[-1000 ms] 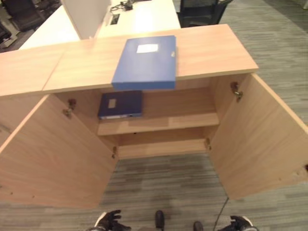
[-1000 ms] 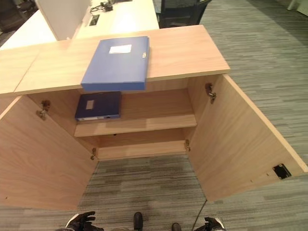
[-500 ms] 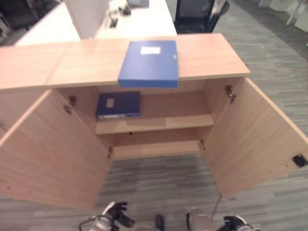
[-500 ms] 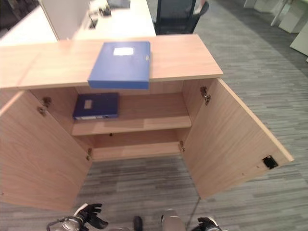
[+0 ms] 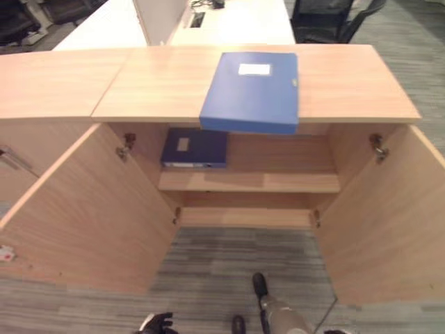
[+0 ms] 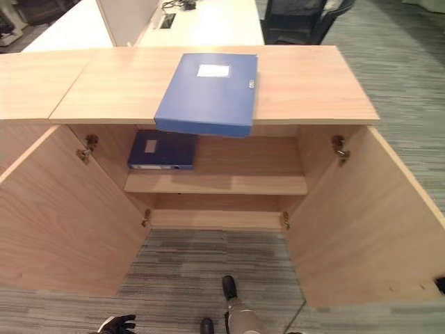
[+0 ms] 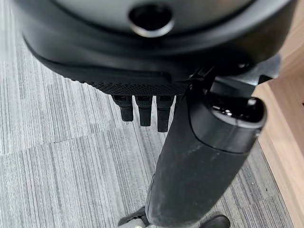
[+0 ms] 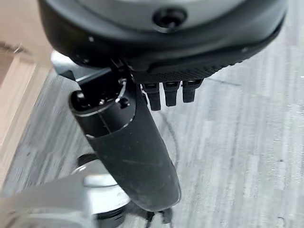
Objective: Put the empty folder in the office cabinet
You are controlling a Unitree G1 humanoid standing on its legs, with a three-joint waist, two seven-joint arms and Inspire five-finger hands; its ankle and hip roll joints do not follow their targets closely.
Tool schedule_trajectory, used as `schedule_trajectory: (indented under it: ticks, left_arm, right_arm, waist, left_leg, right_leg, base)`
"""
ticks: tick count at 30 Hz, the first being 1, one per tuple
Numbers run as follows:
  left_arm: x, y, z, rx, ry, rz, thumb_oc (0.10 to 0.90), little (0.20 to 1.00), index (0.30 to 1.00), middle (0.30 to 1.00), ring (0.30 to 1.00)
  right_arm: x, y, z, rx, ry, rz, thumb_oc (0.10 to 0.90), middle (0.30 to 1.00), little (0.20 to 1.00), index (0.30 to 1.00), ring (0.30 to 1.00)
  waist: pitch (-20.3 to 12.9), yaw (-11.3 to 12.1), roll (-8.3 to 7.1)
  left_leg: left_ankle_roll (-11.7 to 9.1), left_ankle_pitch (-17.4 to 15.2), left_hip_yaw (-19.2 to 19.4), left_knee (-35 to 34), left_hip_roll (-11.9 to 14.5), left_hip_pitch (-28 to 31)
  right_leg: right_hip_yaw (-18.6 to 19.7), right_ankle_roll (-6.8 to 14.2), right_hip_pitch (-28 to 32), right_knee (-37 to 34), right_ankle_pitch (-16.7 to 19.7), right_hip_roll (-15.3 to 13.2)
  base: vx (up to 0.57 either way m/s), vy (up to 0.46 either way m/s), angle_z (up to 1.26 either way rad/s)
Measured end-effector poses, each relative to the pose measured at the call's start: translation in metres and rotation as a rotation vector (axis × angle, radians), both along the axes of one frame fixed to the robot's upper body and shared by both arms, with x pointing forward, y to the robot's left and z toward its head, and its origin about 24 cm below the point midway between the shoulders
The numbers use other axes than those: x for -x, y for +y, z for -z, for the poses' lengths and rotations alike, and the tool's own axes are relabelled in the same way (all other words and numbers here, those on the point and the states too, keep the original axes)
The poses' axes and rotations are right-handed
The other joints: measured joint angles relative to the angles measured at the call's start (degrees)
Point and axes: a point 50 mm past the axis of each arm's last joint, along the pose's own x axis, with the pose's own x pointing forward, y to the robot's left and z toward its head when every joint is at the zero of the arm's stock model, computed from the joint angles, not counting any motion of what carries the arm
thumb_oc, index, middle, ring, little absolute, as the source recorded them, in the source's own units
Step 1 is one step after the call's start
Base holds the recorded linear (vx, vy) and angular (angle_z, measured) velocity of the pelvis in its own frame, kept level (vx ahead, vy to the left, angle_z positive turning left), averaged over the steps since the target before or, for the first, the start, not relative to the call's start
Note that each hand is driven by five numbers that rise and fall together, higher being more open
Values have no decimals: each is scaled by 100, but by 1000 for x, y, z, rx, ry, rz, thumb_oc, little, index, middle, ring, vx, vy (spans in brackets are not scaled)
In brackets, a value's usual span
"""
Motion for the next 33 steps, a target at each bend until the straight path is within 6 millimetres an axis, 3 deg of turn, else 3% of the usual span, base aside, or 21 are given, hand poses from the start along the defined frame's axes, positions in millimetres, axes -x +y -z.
schedule_trajectory:
  ticks: [2, 5, 7, 8, 12, 14, 16, 18, 20, 23, 24, 25, 28, 30, 33]
  left_arm:
    - [4, -8, 3, 10, 18, 34, 800, 900, 900, 900, 900]
    - [-11, -19, 0, 35, -45, 78, 800, 900, 900, 900, 900]
    - [-26, -21, -4, 36, -81, 92, 800, 900, 900, 900, 900]
    - [-37, -22, -8, 37, -119, 103, 800, 900, 900, 900, 900]
    - [-51, -26, -14, 46, -169, 121, 800, 900, 900, 900, 900]
    - [-50, -27, -13, 49, -163, 123, 800, 900, 900, 900, 900]
    - [-43, -28, -10, 51, -141, 116, 800, 900, 900, 900, 900]
    - [-32, -30, -5, 61, -108, 106, 800, 900, 900, 900, 900]
    - [-29, -29, -4, 60, -96, 93, 800, 900, 900, 900, 900]
    - [-38, -25, -8, 46, -117, 89, 800, 900, 900, 900, 900]
    - [-43, -23, -10, 38, -131, 102, 800, 900, 900, 900, 900]
    - [-45, -23, -11, 37, -133, 107, 800, 900, 900, 900, 900]
    - [-41, -24, -9, 44, -128, 108, 800, 900, 900, 900, 900]
    - [-46, -27, -11, 51, -147, 114, 800, 900, 900, 900, 900]
    - [-42, -31, -9, 55, -133, 134, 800, 900, 900, 900, 900]
  right_arm:
    - [0, -1, 0, 6, 2, -9, 800, 900, 900, 900, 900]
    - [-22, -3, -7, 23, -52, -52, 800, 900, 900, 900, 900]
    - [-30, -5, -10, 31, -87, -74, 800, 900, 900, 900, 900]
    - [-35, -9, -13, 37, -110, -79, 800, 900, 900, 900, 900]
    - [-41, -13, -16, 43, -133, -54, 800, 900, 900, 900, 900]
    - [-36, -16, -15, 47, -113, -37, 800, 900, 900, 900, 900]
    - [-32, -20, -15, 60, -97, -31, 800, 900, 900, 900, 900]
    - [-27, -26, -15, 75, -75, -24, 800, 900, 900, 900, 900]
    - [-25, -28, -15, 83, -64, -20, 800, 900, 900, 900, 900]
    - [-20, -30, -14, 89, -37, -9, 800, 900, 900, 900, 900]
    - [-21, -31, -15, 94, -40, -7, 800, 900, 900, 900, 900]
    - [-25, -32, -16, 97, -48, -8, 800, 900, 900, 900, 900]
    - [-33, -34, -19, 107, -71, -15, 800, 900, 900, 900, 900]
    - [-32, -37, -20, 117, -74, -16, 800, 900, 900, 900, 900]
    - [-29, -41, -21, 125, -72, -18, 800, 900, 900, 900, 900]
  waist:
    - [-102, 5, 160]
    - [-128, 21, 183]
    - [-128, -3, 166]
    - [-131, -1, 183]
    - [-129, -168, 228]
    - [-124, -154, 193]
    - [-95, -145, 192]
    - [-11, -120, 219]
    - [68, -110, 236]
    - [240, 1, 43]
    - [290, 38, -29]
    - [319, 28, -36]
    - [370, 80, 60]
    - [469, 92, 167]
    - [322, 8, 459]
  left_leg:
    - [-191, -131, -173, 1, 144, 175]
    - [-493, -80, -231, 406, 216, 254]
    - [-807, -272, -250, 646, 308, 252]
    - [-937, -163, -209, 621, 511, 265]
    - [-1114, -207, -280, 766, 591, 252]
    - [-1327, -333, 18, 1537, 492, -54]
    - [-1474, -294, 289, 2521, 392, -533]
    - [-1773, -137, 580, 3379, 442, -975]
    - [-1768, 12, 800, 3837, 511, -1243]
    - [-1694, 105, 1082, 3318, 735, -1135]
    - [-1647, 181, 1011, 2297, 911, -1048]
    - [-1638, 248, 927, 1842, 1019, -1065]
    - [-1639, 565, 352, -37, 1085, -858]
    - [-1631, 851, 276, 33, 1145, -914]
    - [-1514, 1118, 175, 471, 1068, -803]
  right_leg:
    - [-259, -287, 330, -190, 246, 66]
    - [-314, -526, 810, -438, 77, 108]
    - [-400, -590, 984, -435, -19, 93]
    - [-468, -641, 1060, -440, -153, 130]
    - [-676, -670, 1199, -476, -402, 171]
    - [-672, -649, 1286, -491, -412, 58]
    - [-673, -691, 1333, -490, -469, -53]
    - [-650, -828, 1438, -441, -487, -109]
    - [-620, -886, 1465, -440, -521, -138]
    - [-497, -924, 1614, -442, -565, -271]
    - [-484, -907, 1641, -447, -578, -304]
    - [-469, -895, 1648, -449, -584, -294]
    - [-255, -746, 1683, -488, -621, -191]
    - [-189, -753, 1812, -494, -651, -95]
    - [-3, -536, 1948, -491, -801, -48]
  base:
    - [162, -131, 32]
    - [143, -120, 15]
    - [169, -114, 30]
    - [152, -88, 31]
    - [148, -99, 38]
    - [32, -85, 6]
    - [5, -87, 2]
    - [37, -99, 1]
    - [142, -56, 1]
    - [215, 63, -6]
    - [198, 94, -4]
    - [200, 91, -18]
    - [75, 32, -44]
    - [100, 36, -44]
    - [68, 48, -35]
